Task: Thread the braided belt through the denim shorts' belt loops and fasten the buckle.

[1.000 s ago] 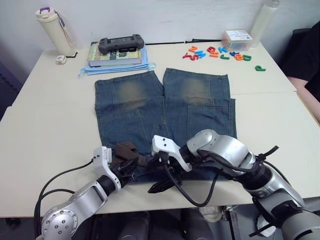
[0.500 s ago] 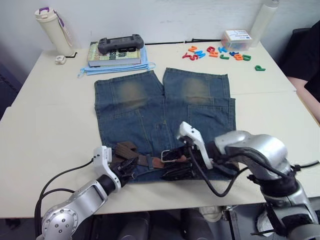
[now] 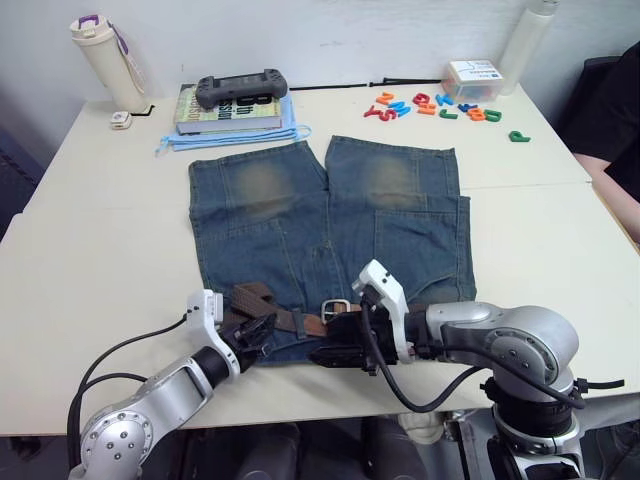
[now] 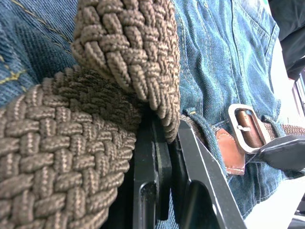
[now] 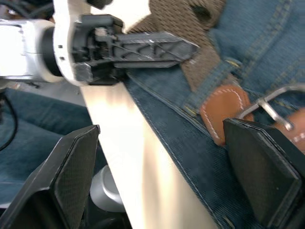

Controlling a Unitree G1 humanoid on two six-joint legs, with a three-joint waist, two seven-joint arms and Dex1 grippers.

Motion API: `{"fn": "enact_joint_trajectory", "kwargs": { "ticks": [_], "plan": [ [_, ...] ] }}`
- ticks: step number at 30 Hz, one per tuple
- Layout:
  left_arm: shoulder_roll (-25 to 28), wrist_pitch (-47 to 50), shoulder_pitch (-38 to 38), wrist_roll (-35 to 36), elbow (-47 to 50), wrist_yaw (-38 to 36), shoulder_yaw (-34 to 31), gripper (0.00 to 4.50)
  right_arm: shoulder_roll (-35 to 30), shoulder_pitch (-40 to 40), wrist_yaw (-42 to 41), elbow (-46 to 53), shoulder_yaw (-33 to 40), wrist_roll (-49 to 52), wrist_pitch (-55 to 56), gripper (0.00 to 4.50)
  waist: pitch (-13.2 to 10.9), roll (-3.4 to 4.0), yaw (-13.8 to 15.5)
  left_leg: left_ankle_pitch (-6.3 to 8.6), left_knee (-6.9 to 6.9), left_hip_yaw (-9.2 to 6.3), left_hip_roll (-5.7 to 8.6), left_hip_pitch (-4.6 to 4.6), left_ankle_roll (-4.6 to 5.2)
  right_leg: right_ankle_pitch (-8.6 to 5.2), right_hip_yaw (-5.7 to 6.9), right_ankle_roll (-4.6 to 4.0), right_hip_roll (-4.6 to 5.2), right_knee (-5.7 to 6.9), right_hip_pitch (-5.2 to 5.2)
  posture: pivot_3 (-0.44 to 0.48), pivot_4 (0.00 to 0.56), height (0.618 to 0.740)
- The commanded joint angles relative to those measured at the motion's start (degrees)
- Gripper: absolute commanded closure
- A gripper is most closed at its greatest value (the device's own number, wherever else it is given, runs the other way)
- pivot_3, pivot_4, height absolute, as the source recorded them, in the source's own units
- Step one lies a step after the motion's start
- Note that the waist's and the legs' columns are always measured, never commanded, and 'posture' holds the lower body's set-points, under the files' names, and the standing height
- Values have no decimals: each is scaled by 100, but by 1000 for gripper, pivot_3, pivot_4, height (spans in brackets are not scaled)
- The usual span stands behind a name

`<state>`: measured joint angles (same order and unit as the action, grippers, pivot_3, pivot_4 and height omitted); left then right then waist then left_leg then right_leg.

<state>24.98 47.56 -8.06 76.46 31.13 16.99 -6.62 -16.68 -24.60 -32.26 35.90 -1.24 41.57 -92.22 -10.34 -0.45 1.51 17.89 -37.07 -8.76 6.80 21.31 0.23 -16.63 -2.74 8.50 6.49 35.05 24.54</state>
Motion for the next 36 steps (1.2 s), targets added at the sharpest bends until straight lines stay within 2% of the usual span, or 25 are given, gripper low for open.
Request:
{"fn": "enact_joint_trajectory", "kwargs": {
  "ticks": [1,7,25,29,36],
  "plan": [
    [34,51,-31,44,17,10,-100,4500,-45,138,165,224,43,63,11,62,0,0,-1,0,0,0,0,0,0,0,0,0,0,0,0,0,150,730],
    [25,78,-49,40,44,5,-133,4500,-1,254,383,139,32,46,103,62,0,0,-1,0,0,1,-1,0,0,0,0,0,0,0,0,0,150,730],
    [-31,90,-54,24,85,28,-121,4500,968,186,1095,-204,174,-54,177,62,1,2,-29,2,2,1,-11,-3,-6,1,-1,-3,-5,0,0,0,150,730],
    [12,115,-11,-49,98,-69,-88,4500,1260,208,1267,-260,172,-47,198,62,2,3,-38,5,3,2,-21,-5,-12,2,-1,-8,-7,0,1,0,150,730],
    [55,157,113,-270,94,-373,30,4500,1410,236,1304,-5,420,182,-17,62,2,3,-36,11,3,2,-41,-6,-25,2,0,-21,-21,0,3,0,150,730]
  ]
}}
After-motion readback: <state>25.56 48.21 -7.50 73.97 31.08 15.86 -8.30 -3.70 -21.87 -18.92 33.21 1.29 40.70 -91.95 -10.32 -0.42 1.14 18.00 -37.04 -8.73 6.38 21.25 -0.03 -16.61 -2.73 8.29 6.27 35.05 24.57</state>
